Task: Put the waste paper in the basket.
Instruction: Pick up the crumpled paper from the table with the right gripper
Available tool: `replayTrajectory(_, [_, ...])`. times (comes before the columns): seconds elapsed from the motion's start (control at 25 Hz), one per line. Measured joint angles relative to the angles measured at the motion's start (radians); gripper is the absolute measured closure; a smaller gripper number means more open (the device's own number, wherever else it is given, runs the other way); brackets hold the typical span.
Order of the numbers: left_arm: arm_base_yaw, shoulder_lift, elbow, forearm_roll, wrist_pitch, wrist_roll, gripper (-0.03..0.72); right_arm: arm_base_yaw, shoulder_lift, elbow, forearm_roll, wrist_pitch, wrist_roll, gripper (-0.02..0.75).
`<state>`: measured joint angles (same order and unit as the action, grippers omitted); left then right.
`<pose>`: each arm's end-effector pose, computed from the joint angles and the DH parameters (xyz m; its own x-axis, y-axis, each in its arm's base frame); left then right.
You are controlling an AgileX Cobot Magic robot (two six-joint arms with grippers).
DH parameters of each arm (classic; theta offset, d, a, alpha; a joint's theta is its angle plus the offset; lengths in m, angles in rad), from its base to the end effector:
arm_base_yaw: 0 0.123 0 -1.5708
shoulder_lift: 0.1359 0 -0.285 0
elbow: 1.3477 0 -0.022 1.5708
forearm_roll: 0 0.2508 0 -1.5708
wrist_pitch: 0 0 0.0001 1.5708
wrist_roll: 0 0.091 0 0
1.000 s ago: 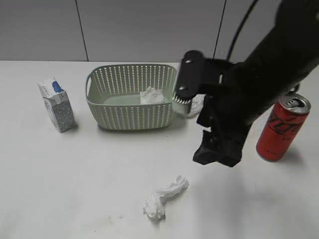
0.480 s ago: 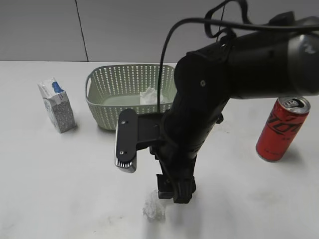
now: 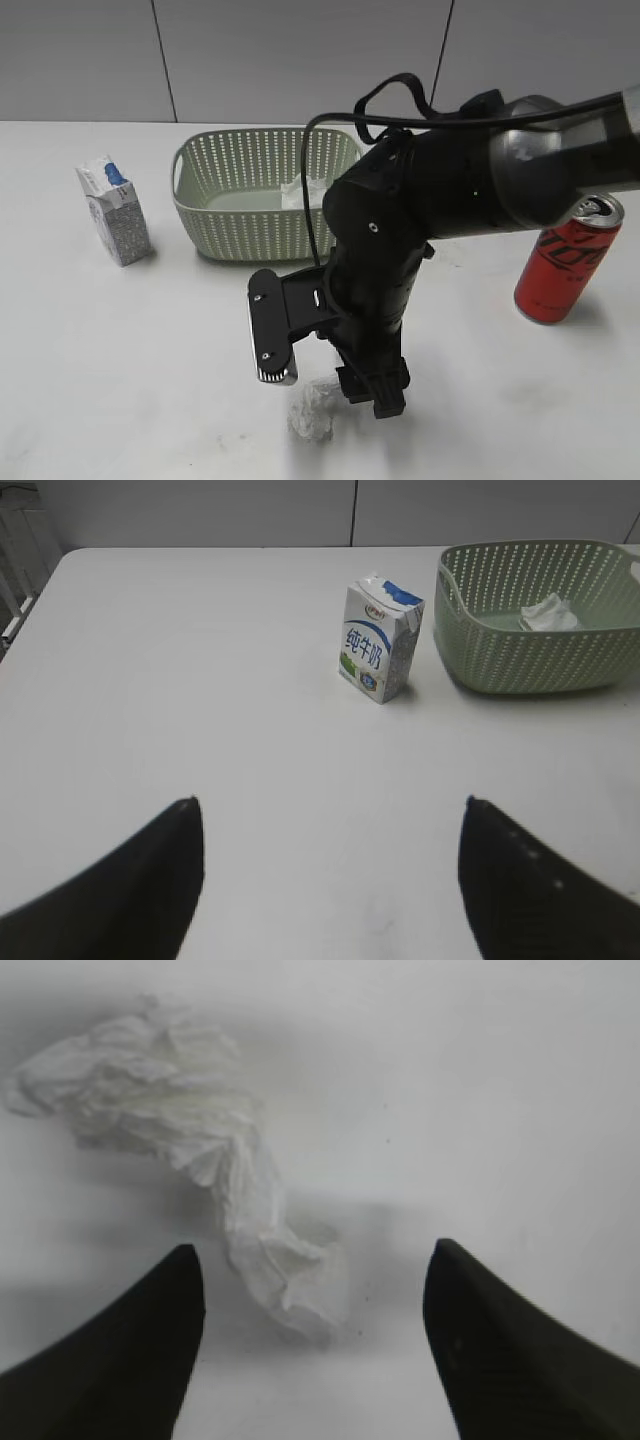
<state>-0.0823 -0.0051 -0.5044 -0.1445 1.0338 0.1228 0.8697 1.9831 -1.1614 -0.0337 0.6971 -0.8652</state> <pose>-0.0064 -0.0108 0.2814 -0.4078 0.0819 -0.9094 0.2136 0.9769 -0.0078 0.2350 0.2753 0.1244 0.1911 -0.9790 -0.0707 -0.9758 -0.1817 -0.1216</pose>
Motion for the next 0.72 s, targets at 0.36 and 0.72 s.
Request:
replayTrajectory(0.36, [0.0, 0.0, 0.0, 0.0, 0.0, 0.0, 0.1, 0.0, 0.051, -0.003, -0.007, -0.041, 0.0, 0.305])
replayTrajectory(0.72, [0.0, 0.0, 0.0, 0.0, 0.0, 0.0, 0.1, 0.0, 0.033, -0.004, 0.034, -0.008, 0.0, 0.7])
